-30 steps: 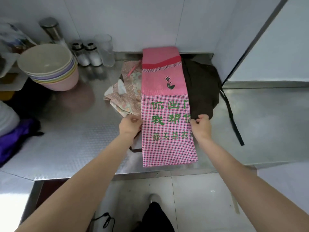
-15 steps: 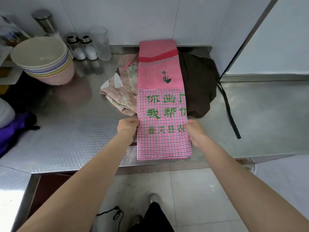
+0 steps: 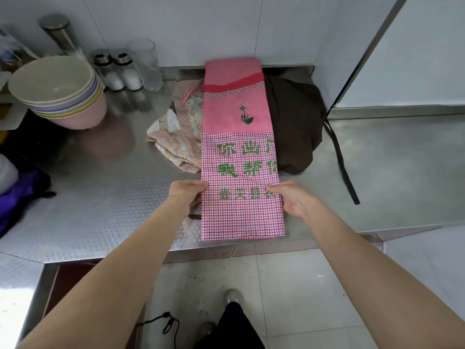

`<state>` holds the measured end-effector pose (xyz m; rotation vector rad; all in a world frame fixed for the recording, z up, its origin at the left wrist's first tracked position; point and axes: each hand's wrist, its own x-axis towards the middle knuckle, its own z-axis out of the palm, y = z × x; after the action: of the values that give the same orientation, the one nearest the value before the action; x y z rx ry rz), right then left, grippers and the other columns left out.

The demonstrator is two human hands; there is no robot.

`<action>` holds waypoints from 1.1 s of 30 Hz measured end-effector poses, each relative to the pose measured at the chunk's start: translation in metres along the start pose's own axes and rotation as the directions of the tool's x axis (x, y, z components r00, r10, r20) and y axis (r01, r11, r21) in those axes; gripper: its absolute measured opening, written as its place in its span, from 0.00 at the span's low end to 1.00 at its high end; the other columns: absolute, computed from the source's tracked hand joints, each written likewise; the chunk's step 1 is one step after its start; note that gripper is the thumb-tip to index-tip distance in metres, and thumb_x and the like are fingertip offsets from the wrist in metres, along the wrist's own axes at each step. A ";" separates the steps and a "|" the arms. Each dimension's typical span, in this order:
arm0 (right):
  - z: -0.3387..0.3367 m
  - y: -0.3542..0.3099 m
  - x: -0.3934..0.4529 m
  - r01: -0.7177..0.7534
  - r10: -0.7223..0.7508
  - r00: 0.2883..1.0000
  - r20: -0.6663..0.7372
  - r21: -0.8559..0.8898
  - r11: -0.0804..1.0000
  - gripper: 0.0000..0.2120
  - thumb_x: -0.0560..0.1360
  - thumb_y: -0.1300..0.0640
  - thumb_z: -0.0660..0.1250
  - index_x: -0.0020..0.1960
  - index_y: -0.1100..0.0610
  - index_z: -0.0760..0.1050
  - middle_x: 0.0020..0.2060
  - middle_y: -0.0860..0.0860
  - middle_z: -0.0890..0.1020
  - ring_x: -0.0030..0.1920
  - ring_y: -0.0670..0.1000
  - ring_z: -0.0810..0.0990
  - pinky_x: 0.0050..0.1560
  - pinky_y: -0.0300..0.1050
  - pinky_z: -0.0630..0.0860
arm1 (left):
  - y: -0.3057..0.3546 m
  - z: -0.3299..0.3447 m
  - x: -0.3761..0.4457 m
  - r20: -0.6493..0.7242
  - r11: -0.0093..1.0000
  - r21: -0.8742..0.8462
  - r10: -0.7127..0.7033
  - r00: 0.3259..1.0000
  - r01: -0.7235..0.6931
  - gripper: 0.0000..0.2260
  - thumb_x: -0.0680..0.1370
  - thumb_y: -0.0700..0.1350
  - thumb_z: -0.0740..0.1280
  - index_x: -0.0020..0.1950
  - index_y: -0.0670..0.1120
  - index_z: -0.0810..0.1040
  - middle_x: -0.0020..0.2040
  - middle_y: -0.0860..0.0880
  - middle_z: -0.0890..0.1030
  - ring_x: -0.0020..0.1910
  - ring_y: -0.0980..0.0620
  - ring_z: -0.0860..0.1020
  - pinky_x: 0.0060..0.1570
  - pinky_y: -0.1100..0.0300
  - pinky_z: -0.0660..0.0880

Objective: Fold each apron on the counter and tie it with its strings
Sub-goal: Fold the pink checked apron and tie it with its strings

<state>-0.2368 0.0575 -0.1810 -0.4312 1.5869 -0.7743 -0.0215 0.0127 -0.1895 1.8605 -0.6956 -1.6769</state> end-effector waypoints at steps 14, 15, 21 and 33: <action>0.001 0.009 0.004 0.103 -0.147 0.970 -0.192 -0.224 0.969 0.11 0.77 0.67 0.62 0.57 0.70 0.75 0.57 0.63 0.79 0.56 0.61 0.79 0.55 0.50 0.74 | -0.010 -0.003 -0.010 0.144 0.990 0.132 -0.062 0.988 0.043 0.06 0.80 0.42 0.60 0.47 0.43 0.75 0.42 0.48 0.80 0.40 0.52 0.78 0.49 0.57 0.77; 0.001 0.009 0.004 0.100 -0.141 0.974 -0.176 -0.223 0.970 0.11 0.77 0.67 0.62 0.58 0.70 0.75 0.57 0.63 0.79 0.56 0.61 0.79 0.56 0.50 0.74 | -0.010 -0.005 -0.011 0.145 0.988 0.148 -0.061 0.988 0.039 0.05 0.80 0.41 0.61 0.49 0.42 0.75 0.42 0.48 0.80 0.40 0.52 0.78 0.49 0.56 0.76; 0.005 0.012 0.004 0.174 -0.214 0.973 -0.084 -0.341 0.924 0.16 0.75 0.65 0.65 0.61 0.65 0.66 0.55 0.54 0.77 0.56 0.55 0.77 0.58 0.52 0.73 | -0.013 -0.002 -0.009 0.134 0.930 0.353 0.059 0.989 -0.104 0.11 0.80 0.41 0.60 0.59 0.37 0.76 0.54 0.42 0.80 0.48 0.47 0.79 0.48 0.56 0.77; 0.008 0.039 -0.022 0.408 -0.646 0.655 0.391 -0.903 -0.133 0.20 0.77 0.59 0.61 0.68 0.55 0.67 0.65 0.53 0.67 0.64 0.54 0.64 0.64 0.50 0.63 | -0.019 -0.017 -0.014 0.229 0.541 0.698 0.452 0.862 -0.469 0.07 0.79 0.38 0.60 0.57 0.45 0.69 0.48 0.42 0.81 0.45 0.40 0.81 0.48 0.46 0.78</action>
<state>-0.2194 0.0973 -0.1922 -2.2687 1.9246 -0.1432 -0.0056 0.0370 -0.1907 1.8666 -1.9274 -1.1097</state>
